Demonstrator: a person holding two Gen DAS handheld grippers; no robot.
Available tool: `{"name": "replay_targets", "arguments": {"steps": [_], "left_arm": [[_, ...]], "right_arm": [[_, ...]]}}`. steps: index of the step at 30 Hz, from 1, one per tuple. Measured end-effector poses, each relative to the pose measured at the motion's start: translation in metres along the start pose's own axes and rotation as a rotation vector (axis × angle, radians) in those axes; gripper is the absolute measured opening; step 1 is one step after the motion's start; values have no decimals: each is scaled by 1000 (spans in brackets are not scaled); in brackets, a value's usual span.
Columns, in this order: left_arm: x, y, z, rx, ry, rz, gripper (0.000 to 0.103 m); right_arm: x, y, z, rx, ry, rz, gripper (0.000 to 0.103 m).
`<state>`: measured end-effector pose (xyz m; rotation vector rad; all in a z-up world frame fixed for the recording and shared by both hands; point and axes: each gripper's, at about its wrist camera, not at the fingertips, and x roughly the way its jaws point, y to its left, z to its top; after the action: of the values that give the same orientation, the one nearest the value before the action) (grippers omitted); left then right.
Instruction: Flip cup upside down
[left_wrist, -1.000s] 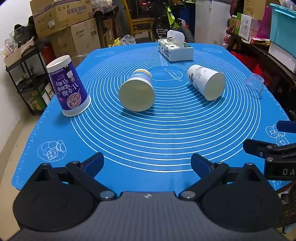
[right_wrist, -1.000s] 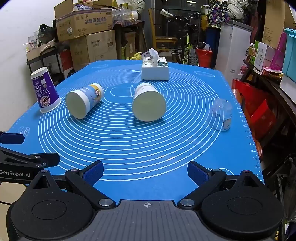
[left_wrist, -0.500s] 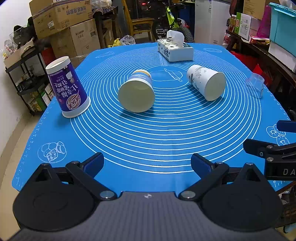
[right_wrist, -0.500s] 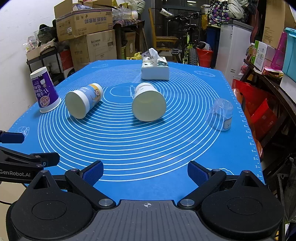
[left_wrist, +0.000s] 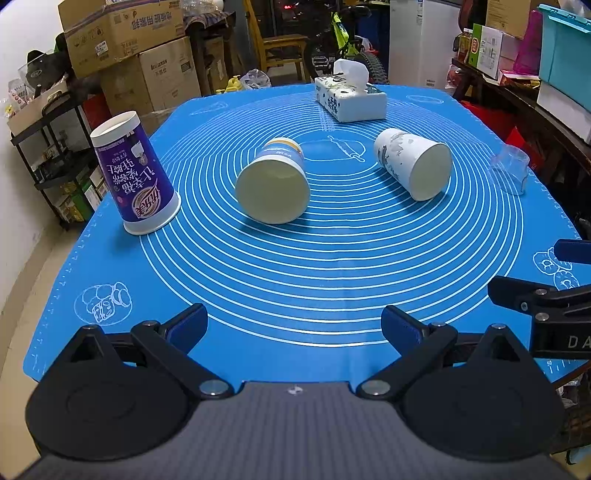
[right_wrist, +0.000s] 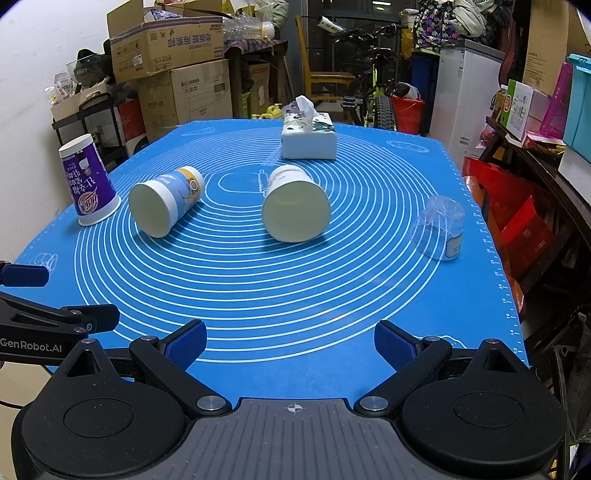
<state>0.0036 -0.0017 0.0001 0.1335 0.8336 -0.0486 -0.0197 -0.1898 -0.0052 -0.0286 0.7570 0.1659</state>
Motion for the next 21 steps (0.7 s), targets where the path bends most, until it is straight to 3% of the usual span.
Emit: {"name": "replay_targets", "arguments": {"steps": [21], "left_arm": [[2, 2, 0, 0, 2, 3, 99]], "right_arm": [[-1, 1, 1, 1, 2, 0, 97]]}}
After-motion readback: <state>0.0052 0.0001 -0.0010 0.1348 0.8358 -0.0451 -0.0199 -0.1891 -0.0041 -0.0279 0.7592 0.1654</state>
